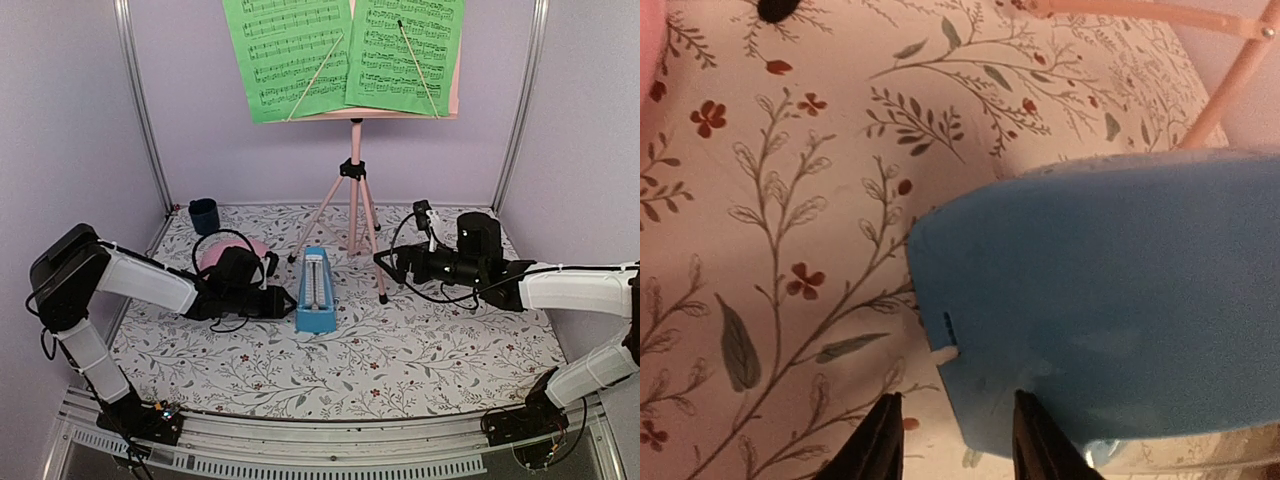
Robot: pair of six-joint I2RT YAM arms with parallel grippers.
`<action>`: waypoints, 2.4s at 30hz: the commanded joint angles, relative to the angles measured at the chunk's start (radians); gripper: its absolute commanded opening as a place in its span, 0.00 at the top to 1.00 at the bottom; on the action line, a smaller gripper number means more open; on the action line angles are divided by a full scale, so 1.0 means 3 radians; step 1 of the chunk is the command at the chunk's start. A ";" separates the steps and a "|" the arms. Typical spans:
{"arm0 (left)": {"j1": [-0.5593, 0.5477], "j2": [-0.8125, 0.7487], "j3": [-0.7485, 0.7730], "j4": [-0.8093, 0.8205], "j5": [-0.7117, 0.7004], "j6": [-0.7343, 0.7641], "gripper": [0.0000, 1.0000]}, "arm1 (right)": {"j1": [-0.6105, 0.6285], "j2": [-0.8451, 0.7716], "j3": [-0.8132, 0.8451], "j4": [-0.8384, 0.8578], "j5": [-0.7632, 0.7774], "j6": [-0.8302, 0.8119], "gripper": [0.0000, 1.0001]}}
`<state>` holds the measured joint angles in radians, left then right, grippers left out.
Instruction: Set up the instrument practice props
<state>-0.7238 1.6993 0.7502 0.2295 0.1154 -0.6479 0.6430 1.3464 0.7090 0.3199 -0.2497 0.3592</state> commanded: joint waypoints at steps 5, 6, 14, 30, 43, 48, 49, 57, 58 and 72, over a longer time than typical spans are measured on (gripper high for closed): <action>-0.0533 0.0161 0.0013 0.0486 0.0073 -0.0009 0.61 | 0.0024 -0.0004 0.0229 -0.0143 -0.0048 0.0055 0.01; -0.0571 0.0167 0.0035 0.0479 0.0053 0.0046 0.61 | 0.0027 0.0010 0.0248 -0.0145 -0.0068 0.0055 0.01; -0.0524 -0.0283 -0.0297 0.0584 -0.0291 0.0671 0.54 | 0.0210 0.0132 0.0456 -0.0210 -0.0019 -0.0013 0.01; -0.0207 -0.0125 -0.0662 0.1289 0.0010 0.2141 0.19 | 0.0696 0.0799 0.1301 -0.0806 0.0484 -0.0098 0.01; -0.0206 0.0260 -0.0823 0.1800 0.0152 0.2593 0.14 | 0.1011 0.1302 0.1769 -0.1077 0.0745 -0.0280 0.06; -0.0191 0.0414 -0.0801 0.1939 0.0209 0.2831 0.13 | 0.1012 0.1319 0.1747 -0.1083 0.0730 -0.0319 0.14; -0.0187 0.0456 -0.0773 0.1940 0.0209 0.2846 0.13 | 0.1010 0.1313 0.1736 -0.1080 0.0730 -0.0326 0.15; -0.0112 0.0699 -0.0532 0.1898 0.0369 0.2928 0.13 | 0.1009 0.1238 0.1585 -0.0999 0.0705 -0.0402 0.28; -0.0096 0.0721 -0.0501 0.1872 0.0416 0.2941 0.13 | 0.1009 0.1227 0.1562 -0.0981 0.0704 -0.0413 0.29; 0.0124 0.0857 -0.0250 0.1793 0.1000 0.3046 0.25 | 0.0968 0.1195 0.1508 -0.0990 0.0705 -0.0492 0.33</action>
<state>-0.7082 1.9362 0.6453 0.7773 0.3374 0.2470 0.9344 1.7218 1.1820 0.0280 -0.0116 0.2188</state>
